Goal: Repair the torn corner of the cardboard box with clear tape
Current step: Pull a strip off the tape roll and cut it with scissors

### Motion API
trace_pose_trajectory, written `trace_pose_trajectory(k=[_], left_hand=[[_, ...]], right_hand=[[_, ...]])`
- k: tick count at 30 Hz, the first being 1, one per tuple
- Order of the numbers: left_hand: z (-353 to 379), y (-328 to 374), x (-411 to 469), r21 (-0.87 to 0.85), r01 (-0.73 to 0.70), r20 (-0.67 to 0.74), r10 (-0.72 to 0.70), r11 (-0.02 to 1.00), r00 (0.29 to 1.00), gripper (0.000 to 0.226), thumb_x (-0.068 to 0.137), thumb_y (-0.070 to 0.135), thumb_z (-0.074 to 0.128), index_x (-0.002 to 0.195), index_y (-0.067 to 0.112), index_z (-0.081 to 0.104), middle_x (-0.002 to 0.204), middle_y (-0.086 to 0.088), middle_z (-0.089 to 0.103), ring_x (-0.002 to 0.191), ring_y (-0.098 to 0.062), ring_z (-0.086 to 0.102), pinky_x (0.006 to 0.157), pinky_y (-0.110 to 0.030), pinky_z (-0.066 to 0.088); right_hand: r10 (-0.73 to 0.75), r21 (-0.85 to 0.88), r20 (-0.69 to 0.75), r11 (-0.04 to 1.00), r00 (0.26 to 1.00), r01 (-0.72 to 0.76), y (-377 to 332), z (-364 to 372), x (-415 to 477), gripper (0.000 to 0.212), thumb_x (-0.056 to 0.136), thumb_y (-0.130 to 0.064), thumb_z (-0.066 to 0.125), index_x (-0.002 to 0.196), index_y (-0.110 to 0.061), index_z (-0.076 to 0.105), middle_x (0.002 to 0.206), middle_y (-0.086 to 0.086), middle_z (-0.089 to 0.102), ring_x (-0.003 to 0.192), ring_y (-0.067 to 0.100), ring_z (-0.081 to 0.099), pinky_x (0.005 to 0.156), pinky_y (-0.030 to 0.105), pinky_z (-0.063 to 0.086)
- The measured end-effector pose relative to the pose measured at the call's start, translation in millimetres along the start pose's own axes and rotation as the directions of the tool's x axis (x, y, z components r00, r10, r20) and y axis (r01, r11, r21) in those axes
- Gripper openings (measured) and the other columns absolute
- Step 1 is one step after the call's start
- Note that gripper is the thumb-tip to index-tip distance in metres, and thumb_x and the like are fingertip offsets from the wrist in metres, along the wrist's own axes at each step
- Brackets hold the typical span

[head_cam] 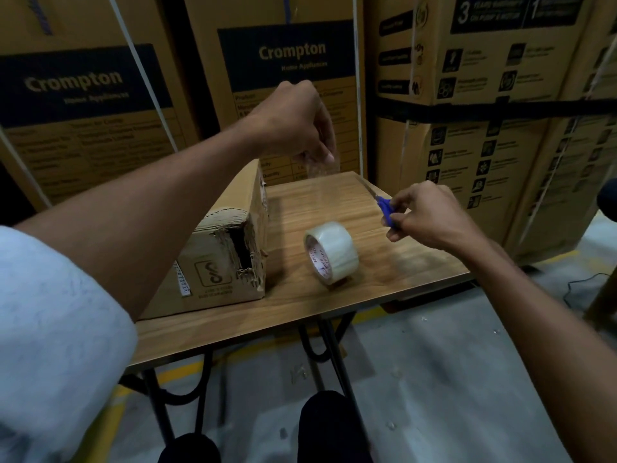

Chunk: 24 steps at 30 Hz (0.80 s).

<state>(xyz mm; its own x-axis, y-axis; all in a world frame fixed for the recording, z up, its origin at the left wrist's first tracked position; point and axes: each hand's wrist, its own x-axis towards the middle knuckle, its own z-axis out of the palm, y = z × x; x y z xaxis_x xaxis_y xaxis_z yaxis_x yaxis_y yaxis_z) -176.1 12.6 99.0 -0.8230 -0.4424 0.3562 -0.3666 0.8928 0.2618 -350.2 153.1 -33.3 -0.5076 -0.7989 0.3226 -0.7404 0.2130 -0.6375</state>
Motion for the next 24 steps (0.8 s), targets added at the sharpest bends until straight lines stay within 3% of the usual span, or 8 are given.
trace_pose_trajectory(k=[3, 6, 8, 11, 14, 21, 24], left_hand=[[-1, -2, -1, 0.002, -0.015, -0.008, 0.015, 1.0, 1.0, 0.017, 0.084, 0.015, 0.08, 0.099, 0.009, 0.078, 0.092, -0.002, 0.077, 0.084, -0.01, 0.077, 0.074, -0.027, 0.065], [-2, -5, -2, -0.008, -0.018, -0.02, 0.018, 1.0, 1.0, 0.016, 0.085, 0.015, 0.08, 0.099, 0.009, 0.077, 0.091, -0.001, 0.077, 0.081, -0.007, 0.077, 0.072, -0.023, 0.064], [-3, -6, -2, -0.021, -0.014, -0.016, 0.013, 1.0, 1.0, 0.015, 0.085, 0.014, 0.08, 0.099, 0.009, 0.077, 0.09, -0.001, 0.077, 0.078, -0.006, 0.077, 0.071, -0.019, 0.063], [-2, -5, -2, -0.017, -0.007, -0.007, 0.007, 1.0, 1.0, 0.015, 0.085, 0.014, 0.08, 0.098, 0.009, 0.078, 0.089, -0.002, 0.077, 0.079, -0.007, 0.078, 0.072, -0.022, 0.064], [-1, -4, -2, -0.012, -0.001, -0.007, 0.0, 1.0, 1.0, 0.015, 0.084, 0.015, 0.081, 0.097, 0.01, 0.078, 0.088, -0.001, 0.077, 0.078, -0.007, 0.078, 0.071, -0.023, 0.065], [-1, -3, -2, -0.031, -0.007, 0.008, 0.007, 0.999, 1.0, 0.015, 0.085, 0.015, 0.08, 0.099, 0.01, 0.077, 0.09, -0.001, 0.077, 0.08, -0.007, 0.078, 0.068, -0.018, 0.063], [-1, -2, -2, -0.048, -0.005, 0.016, 0.006, 0.999, 1.0, 0.014, 0.084, 0.014, 0.08, 0.098, 0.01, 0.077, 0.088, -0.001, 0.077, 0.077, -0.005, 0.077, 0.066, -0.015, 0.061]], right_hand=[[-0.065, -0.1, 0.085, 0.992, 0.994, 0.073, 0, -2, 4, 0.019, 0.084, -0.03, 0.081, 0.086, -0.015, 0.069, 0.081, 0.0, 0.072, 0.057, 0.004, 0.072, 0.067, 0.028, 0.062], [-0.109, -0.253, 0.223, 0.953, 0.969, 0.166, -2, -8, 9, 0.036, 0.083, -0.047, 0.077, 0.085, -0.012, 0.069, 0.09, 0.008, 0.068, 0.072, 0.018, 0.069, 0.07, 0.04, 0.061], [-0.137, -0.362, 0.313, 0.897, 0.94, 0.252, -5, -12, 12, 0.039, 0.083, -0.051, 0.073, 0.084, -0.013, 0.069, 0.093, 0.009, 0.065, 0.08, 0.023, 0.062, 0.07, 0.038, 0.053], [-0.136, -0.389, 0.393, 0.872, 0.91, 0.298, -10, -16, 14, 0.034, 0.082, -0.05, 0.074, 0.078, -0.017, 0.067, 0.091, 0.008, 0.065, 0.081, 0.022, 0.059, 0.071, 0.037, 0.051], [-0.138, -0.397, 0.415, 0.862, 0.899, 0.316, -16, -17, 18, 0.033, 0.08, -0.051, 0.076, 0.077, -0.019, 0.066, 0.091, 0.005, 0.065, 0.082, 0.022, 0.06, 0.075, 0.044, 0.055], [-0.159, -0.408, 0.442, 0.841, 0.883, 0.355, -29, -18, 25, 0.034, 0.082, -0.049, 0.075, 0.082, -0.016, 0.067, 0.093, 0.007, 0.064, 0.082, 0.021, 0.058, 0.068, 0.032, 0.047], [-0.162, -0.418, 0.459, 0.828, 0.874, 0.373, -33, -18, 27, 0.037, 0.082, -0.05, 0.075, 0.085, -0.014, 0.068, 0.097, 0.007, 0.064, 0.085, 0.022, 0.059, 0.073, 0.036, 0.052]])
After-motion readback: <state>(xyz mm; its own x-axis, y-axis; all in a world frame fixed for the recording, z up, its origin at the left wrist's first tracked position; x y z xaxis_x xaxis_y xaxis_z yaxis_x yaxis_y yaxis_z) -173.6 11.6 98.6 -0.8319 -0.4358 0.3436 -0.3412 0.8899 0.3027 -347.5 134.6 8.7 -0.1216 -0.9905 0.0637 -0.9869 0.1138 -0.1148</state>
